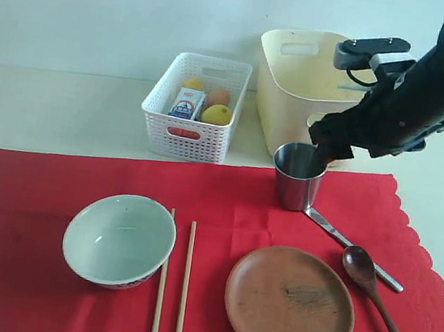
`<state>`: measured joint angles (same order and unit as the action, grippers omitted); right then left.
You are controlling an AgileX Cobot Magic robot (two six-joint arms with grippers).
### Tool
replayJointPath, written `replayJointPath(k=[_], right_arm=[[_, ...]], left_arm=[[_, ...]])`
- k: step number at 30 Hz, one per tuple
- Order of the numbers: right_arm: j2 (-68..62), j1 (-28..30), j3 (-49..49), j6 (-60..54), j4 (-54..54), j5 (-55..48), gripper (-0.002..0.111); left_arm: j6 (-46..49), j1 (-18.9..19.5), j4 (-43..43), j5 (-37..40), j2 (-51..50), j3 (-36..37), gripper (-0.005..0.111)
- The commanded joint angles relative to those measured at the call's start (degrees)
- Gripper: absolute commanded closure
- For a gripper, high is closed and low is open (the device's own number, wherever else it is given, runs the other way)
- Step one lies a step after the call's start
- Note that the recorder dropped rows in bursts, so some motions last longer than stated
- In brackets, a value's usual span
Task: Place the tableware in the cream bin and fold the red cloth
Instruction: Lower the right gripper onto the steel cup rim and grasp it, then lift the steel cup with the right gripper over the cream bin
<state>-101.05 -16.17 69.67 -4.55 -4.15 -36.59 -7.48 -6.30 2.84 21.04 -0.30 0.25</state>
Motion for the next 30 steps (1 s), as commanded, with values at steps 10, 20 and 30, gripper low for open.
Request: replayJointPath(k=[10, 20, 30], right_arm=[[-8.0, 0.3, 8.3, 0.1, -0.5, -3.6, 0.038], [-14.8, 0.3, 11.3, 0.1, -0.3, -2.1, 0.038], [-18.2, 0.3, 11.3, 1.2, -0.5, -1.5, 0.088]], left_arm=[[-0.2, 0.1, -0.4, -0.6, 0.3, -0.3, 0.107], [-0.2, 0.1, -0.4, -0.6, 0.3, -0.3, 0.107], [-0.2, 0.1, -0.4, -0.6, 0.3, -0.3, 0.107]])
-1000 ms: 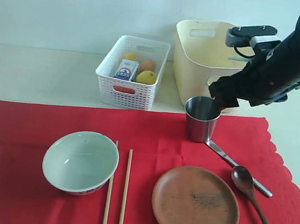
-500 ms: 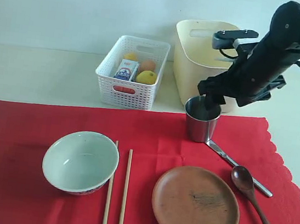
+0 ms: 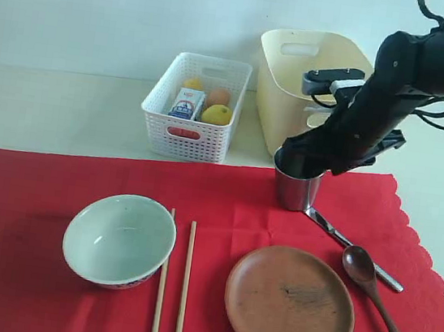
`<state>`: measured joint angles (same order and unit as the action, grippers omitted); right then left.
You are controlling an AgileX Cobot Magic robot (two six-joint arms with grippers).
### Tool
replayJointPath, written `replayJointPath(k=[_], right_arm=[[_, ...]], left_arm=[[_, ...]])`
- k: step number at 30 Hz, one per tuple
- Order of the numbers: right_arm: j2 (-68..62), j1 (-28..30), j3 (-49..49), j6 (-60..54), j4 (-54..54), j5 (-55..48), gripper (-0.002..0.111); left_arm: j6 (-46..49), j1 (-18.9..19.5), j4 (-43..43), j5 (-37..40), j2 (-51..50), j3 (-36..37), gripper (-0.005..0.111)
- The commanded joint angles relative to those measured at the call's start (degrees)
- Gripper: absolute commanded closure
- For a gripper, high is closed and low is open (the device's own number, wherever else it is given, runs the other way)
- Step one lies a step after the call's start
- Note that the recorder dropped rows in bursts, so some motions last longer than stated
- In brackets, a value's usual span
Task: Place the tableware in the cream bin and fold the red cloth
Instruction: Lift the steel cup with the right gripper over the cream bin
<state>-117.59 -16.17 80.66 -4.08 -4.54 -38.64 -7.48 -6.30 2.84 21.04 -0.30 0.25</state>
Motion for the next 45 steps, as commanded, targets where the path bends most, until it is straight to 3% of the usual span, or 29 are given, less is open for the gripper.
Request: replayJointPath(k=[1, 2, 3, 13, 23, 29, 37, 45], right_arm=[[-1.7, 0.3, 0.3, 1.1, -0.1, 0.8, 0.094], [-1.3, 0.3, 0.3, 1.5, -0.1, 0.8, 0.107], [-0.3, 0.3, 0.3, 2.3, -0.1, 0.8, 0.108], [15.5, 0.2, 0.3, -1.2, -6.4, -6.5, 0.108], [25.0, 0.2, 0.3, -1.2, -4.4, -2.3, 0.108], [22.5, 0.2, 2.3, 10.5, -2.7, 5.6, 0.108], [12.7, 0.2, 12.2, 13.8, 2.5, -1.5, 0.108], [2.5, 0.3, 22.2, 24.5, 15.7, -1.9, 0.108]], left_arm=[[-0.2, 0.1, -0.4, -0.6, 0.3, -0.3, 0.107], [-0.2, 0.1, -0.4, -0.6, 0.3, -0.3, 0.107], [-0.2, 0.1, -0.4, -0.6, 0.3, -0.3, 0.107], [-0.2, 0.1, -0.4, -0.6, 0.3, -0.3, 0.107], [-0.2, 0.1, -0.4, -0.6, 0.3, -0.3, 0.107], [-0.2, 0.1, -0.4, -0.6, 0.3, -0.3, 0.107], [-0.2, 0.1, -0.4, -0.6, 0.3, -0.3, 0.107], [-0.2, 0.1, -0.4, -0.6, 0.3, -0.3, 0.107]])
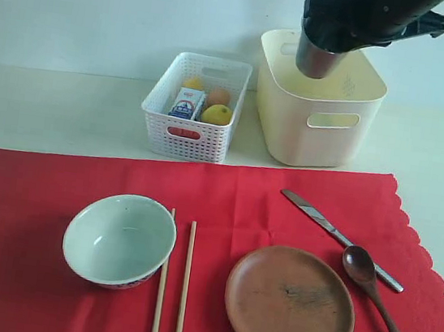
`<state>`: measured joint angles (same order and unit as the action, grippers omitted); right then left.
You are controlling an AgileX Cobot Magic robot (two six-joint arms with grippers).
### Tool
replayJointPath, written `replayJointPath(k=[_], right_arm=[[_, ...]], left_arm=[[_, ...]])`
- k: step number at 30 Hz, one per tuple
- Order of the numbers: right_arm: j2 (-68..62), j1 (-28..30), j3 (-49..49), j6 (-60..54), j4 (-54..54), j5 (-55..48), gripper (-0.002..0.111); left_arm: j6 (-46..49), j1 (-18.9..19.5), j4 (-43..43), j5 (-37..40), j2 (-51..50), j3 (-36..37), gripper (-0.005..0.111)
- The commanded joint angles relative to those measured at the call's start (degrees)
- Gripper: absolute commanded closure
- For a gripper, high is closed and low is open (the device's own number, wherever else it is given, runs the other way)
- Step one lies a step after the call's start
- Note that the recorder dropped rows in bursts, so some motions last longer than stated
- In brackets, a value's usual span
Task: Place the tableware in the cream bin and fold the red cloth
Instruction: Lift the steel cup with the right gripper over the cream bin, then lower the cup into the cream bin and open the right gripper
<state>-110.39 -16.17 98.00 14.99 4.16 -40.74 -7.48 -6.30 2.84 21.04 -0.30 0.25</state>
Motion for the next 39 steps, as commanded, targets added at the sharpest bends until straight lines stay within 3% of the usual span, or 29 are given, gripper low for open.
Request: replayJointPath(k=[1, 14, 27, 30, 35, 39], right_arm=[[-6.0, 0.3, 6.4, 6.6, 8.3, 0.1, 0.108], [-21.5, 0.3, 21.3, 8.6, 10.3, -7.3, 0.108], [-24.3, 0.2, 21.8, 5.7, 9.8, -16.5, 0.108], [-24.3, 0.2, 21.8, 5.7, 9.1, -16.7, 0.098], [-23.7, 0.2, 22.4, 5.8, 6.9, -16.8, 0.061], [-22.3, 0.2, 22.4, 5.8, 7.1, -16.9, 0.037]], left_arm=[[-0.2, 0.1, -0.4, -0.6, 0.3, -0.3, 0.107], [-0.2, -0.7, -0.4, -0.6, 0.3, -0.3, 0.107], [-0.2, -1.1, -0.4, -0.6, 0.3, -0.3, 0.107], [-0.2, -1.1, -0.4, -0.6, 0.3, -0.3, 0.107], [-0.2, -1.1, -0.4, -0.6, 0.3, -0.3, 0.107], [-0.2, -1.1, -0.4, -0.6, 0.3, -0.3, 0.107]])
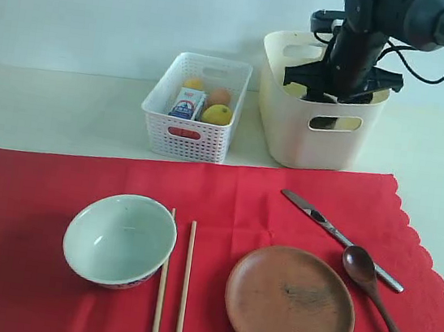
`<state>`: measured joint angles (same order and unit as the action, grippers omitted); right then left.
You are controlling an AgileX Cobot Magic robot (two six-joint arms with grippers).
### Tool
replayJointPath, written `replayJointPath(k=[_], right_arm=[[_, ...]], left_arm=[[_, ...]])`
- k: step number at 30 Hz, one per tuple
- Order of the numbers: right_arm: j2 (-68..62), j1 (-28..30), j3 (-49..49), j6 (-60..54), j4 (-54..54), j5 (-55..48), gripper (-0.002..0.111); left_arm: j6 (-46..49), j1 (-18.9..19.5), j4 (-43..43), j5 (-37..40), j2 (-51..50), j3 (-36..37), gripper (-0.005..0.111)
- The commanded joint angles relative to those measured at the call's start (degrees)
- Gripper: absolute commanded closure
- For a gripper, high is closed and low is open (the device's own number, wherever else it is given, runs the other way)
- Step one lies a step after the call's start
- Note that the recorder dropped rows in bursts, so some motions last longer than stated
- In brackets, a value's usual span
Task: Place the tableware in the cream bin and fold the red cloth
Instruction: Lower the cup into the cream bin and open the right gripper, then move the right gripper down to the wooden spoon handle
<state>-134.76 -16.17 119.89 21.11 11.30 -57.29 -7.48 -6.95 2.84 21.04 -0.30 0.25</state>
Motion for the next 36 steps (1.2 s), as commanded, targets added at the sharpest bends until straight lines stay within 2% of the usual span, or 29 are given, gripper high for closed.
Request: replayJointPath(k=[1, 9, 15, 20, 27, 36], right_arm=[[2.7, 0.2, 0.5, -0.3, 0.5, -0.4, 0.034], [11.0, 0.2, 0.5, -0.8, 3.8, -3.2, 0.034], [17.6, 0.1, 0.5, -7.8, 3.6, -12.7, 0.037], [22.9, 0.1, -1.4, -11.7, 0.8, -12.7, 0.042], [34.1, -2.5, -16.1, -14.6, -0.9, -12.6, 0.043], [49.7, -3.1, -40.5, -16.7, -3.4, -4.0, 0.044]], left_arm=[[-0.2, -0.4, -0.4, -0.6, 0.3, -0.3, 0.107], [-0.2, -0.4, -0.4, -0.6, 0.3, -0.3, 0.107], [-0.2, -0.4, -0.4, -0.6, 0.3, -0.3, 0.107], [-0.2, -0.4, -0.4, -0.6, 0.3, -0.3, 0.107], [-0.2, -0.4, -0.4, -0.6, 0.3, -0.3, 0.107], [-0.2, -0.4, -0.4, -0.6, 0.3, -0.3, 0.107]])
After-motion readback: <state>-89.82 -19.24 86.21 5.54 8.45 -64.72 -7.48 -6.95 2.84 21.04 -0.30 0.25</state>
